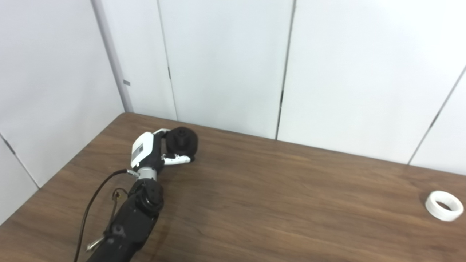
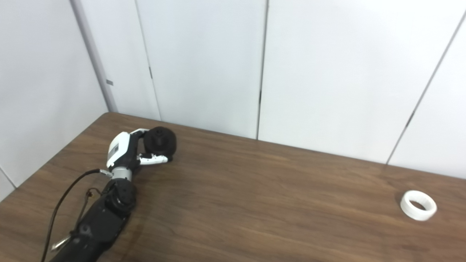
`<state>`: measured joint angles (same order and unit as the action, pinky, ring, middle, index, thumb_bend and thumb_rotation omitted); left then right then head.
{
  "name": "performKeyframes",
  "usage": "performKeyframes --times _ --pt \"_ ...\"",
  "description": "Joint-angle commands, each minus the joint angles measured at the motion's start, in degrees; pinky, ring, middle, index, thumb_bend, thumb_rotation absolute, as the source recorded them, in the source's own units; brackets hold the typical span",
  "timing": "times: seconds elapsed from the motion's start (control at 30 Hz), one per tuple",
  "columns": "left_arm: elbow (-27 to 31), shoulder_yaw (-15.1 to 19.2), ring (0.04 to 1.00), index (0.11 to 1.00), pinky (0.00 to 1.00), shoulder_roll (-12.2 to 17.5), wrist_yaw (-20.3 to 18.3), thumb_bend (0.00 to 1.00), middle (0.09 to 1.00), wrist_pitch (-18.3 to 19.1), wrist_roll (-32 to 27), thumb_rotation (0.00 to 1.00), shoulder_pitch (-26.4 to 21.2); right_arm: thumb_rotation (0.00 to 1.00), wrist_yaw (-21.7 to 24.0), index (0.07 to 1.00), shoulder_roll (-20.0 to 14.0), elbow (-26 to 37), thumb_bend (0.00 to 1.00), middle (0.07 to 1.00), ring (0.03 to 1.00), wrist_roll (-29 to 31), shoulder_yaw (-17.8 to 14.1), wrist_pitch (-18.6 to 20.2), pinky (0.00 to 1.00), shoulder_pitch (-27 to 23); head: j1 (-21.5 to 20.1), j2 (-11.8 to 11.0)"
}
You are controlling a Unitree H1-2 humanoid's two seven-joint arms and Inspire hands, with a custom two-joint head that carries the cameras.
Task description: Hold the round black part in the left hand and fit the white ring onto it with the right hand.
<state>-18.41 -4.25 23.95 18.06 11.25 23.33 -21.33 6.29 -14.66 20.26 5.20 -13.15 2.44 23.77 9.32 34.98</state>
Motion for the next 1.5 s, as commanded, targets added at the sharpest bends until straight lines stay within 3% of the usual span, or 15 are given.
performKeyframes --times 0.0,0.17,0.27,0.5,0.73,0.87,1.17,1.3,1.47 --pt "5.4 -0.5 0.930 0.486 0.92 1.5 -3.0 0.52 0.802 1.3 1.6 0.06 -0.9 1.00 0.3 0.923 0.5 1.7 0.58 0.933 0.974 -0.6 1.3 1.0 0.98 0.7 -0.5 0.1" --pt "18.6 -4.2 0.902 0.486 0.99 1.8 -10.9 0.52 0.788 1.3 4.4 0.05 3.4 1.00 0.1 0.922 0.8 2.9 0.56 0.930 0.975 -2.0 2.9 1.6 0.99 0.9 -4.3 1.3" --pt "25.1 -6.7 0.891 0.484 1.00 1.9 -16.1 0.52 0.787 1.2 5.8 0.05 5.1 1.00 0.1 0.932 0.8 2.7 0.63 0.939 0.988 -2.6 3.7 1.8 1.00 0.8 -6.4 1.7" --pt "34.1 -10.7 0.911 0.485 1.00 0.1 -25.1 0.52 0.798 1.0 7.0 0.06 8.9 1.00 -1.8 0.913 3.2 5.3 0.63 0.927 0.977 -3.0 5.2 5.4 1.00 0.5 -11.5 3.5" --pt "37.1 -15.2 0.896 0.485 1.00 -3.7 -26.7 0.52 0.791 -3.9 10.3 0.06 13.4 1.00 -2.1 0.919 4.2 7.0 0.60 0.936 0.967 -3.4 6.5 6.6 0.98 0.2 -15.8 6.4" --pt "38.7 -16.4 0.905 0.486 1.00 -5.6 -28.2 0.52 0.796 -5.7 9.3 0.06 16.5 1.00 -2.9 0.915 4.9 7.9 0.60 0.935 0.967 -4.8 7.5 8.3 1.00 -0.3 -17.6 7.4" --pt "39.3 -18.9 0.933 0.486 1.00 -8.1 -30.2 0.52 0.834 -8.4 11.1 0.06 22.5 1.00 -3.8 0.901 5.8 9.7 0.61 0.929 0.967 -6.5 8.3 11.2 1.00 -0.8 -18.2 8.2" --pt "39.2 -19.4 0.967 0.486 1.00 -9.3 -31.1 0.52 0.866 -7.0 12.2 0.06 24.2 1.00 -3.7 0.900 5.7 10.1 0.63 0.929 0.975 -6.5 8.2 11.5 1.00 -0.9 -18.1 8.6" --pt "37.4 -19.0 0.971 0.486 1.00 -10.1 -30.2 0.52 0.864 -8.0 13.6 0.05 24.9 1.00 -3.6 0.901 5.5 10.7 0.61 0.931 0.980 -6.2 8.0 12.0 1.00 -0.9 -18.5 9.5"
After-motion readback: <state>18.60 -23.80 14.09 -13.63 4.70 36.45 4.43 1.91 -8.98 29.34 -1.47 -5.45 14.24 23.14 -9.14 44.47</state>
